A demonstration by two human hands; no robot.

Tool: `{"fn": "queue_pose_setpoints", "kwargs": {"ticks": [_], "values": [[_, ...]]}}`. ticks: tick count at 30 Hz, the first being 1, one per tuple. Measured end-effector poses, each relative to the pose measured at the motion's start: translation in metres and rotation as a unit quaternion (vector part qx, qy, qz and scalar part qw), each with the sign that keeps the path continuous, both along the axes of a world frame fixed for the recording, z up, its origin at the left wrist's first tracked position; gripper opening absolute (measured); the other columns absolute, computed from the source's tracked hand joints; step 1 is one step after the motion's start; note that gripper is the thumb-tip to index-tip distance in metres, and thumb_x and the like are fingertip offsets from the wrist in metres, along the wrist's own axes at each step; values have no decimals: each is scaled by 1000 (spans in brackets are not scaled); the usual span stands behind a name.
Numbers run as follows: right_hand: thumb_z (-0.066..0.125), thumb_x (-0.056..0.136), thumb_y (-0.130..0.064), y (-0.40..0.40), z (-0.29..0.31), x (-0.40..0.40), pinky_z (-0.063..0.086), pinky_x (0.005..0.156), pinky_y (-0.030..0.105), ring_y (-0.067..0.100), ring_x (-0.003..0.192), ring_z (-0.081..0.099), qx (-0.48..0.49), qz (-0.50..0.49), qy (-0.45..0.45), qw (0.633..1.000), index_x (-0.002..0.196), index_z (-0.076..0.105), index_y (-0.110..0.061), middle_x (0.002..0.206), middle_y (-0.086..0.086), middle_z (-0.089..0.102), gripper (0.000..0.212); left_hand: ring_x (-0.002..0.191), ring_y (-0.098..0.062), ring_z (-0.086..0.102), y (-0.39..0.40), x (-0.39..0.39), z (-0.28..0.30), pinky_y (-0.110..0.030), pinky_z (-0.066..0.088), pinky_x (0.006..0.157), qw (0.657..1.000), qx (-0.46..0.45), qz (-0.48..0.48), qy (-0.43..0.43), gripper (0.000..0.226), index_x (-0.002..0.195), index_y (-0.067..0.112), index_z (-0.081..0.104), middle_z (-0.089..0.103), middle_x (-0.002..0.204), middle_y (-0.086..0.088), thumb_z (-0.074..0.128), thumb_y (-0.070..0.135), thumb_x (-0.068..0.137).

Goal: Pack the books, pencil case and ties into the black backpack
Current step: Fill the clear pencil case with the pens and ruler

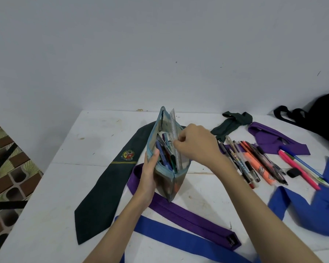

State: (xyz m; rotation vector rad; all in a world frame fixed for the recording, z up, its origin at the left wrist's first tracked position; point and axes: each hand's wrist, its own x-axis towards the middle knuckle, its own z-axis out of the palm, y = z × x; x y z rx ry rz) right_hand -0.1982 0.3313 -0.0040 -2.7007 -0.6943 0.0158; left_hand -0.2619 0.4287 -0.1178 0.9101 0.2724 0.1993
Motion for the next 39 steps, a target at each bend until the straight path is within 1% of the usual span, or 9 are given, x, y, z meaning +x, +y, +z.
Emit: {"fn": "queue_pose_setpoints", "kwargs": {"ticks": [7, 11, 16, 19, 21, 26, 31, 36, 39], "values": [[58, 87, -37, 4, -5, -1, 35, 53, 24, 19, 62, 50, -57, 48, -22, 997, 66, 54, -16, 55, -5, 45, 30, 113, -23, 61, 1, 2, 0, -34, 52, 92, 1000, 8, -1, 8, 64, 136, 17, 46, 63, 124, -10, 57, 41, 78], [57, 86, -53, 1, -6, 2, 32, 47, 21, 12, 52, 47, 27, 4, -40, 999, 68, 64, -14, 52, -4, 49, 43, 111, -21, 63, 0, 0, 2, -31, 53, 90, 1000, 6, 0, 4, 63, 135, 18, 48, 65, 121, -8, 64, 42, 79], [53, 91, -38, -28, -12, 28, 34, 50, 21, 16, 59, 51, 128, -111, -73, 983, 75, 65, -14, 58, -1, 56, 32, 109, -17, 63, 3, 0, -3, -29, 55, 84, 1000, 1, 5, 10, 57, 134, 20, 50, 66, 120, -4, 62, 39, 82], [53, 91, -31, -52, -36, 53, 50, 72, 32, 20, 73, 60, 92, -147, -12, 985, 86, 64, -14, 75, 2, 64, 22, 98, -14, 68, 3, -1, -3, -26, 57, 76, 1000, -15, -10, 3, 50, 127, 22, 54, 71, 108, -1, 53, 37, 79], [53, 91, -30, -61, -54, 63, 49, 84, 36, 21, 82, 60, 41, -147, 33, 988, 88, 61, -14, 87, 4, 66, 18, 96, -14, 69, 3, 0, 1, -25, 57, 73, 1000, -15, -17, 2, 50, 127, 21, 54, 71, 107, -1, 52, 38, 80], [48, 95, -39, -62, -77, 63, 41, 64, 31, 21, 76, 53, -80, -129, 25, 988, 90, 47, -14, 84, 5, 57, 26, 108, -21, 63, -8, 20, 23, -33, 55, 86, 999, 40, -17, 3, 59, 134, 21, 50, 64, 122, -8, 64, 38, 79], [41, 97, -29, -56, -81, 65, 38, 62, 31, 24, 74, 49, -106, -118, 15, 987, 88, 46, -13, 85, 7, 57, 19, 95, -13, 67, -15, 43, 28, -29, 57, 76, 999, 37, -27, -9, 60, 132, 24, 51, 68, 112, -2, 62, 38, 74], [50, 95, -22, -68, -73, 77, 33, 47, 24, 19, 60, 50, 89, -158, 84, 980, 68, 48, -9, 59, 2, 48, 30, 105, -22, 64, -15, 43, 8, -35, 52, 84, 999, 11, -39, 13, 63, 133, 20, 52, 66, 119, -8, 59, 40, 74], [52, 95, -19, -69, -53, 76, 49, 55, 28, 20, 60, 61, 322, -217, 87, 918, 81, 58, -3, 64, 3, 64, 23, 101, -20, 67, -11, 44, 3, -31, 55, 75, 998, -5, -66, 4, 56, 129, 21, 55, 69, 113, -7, 55, 40, 77]]}}
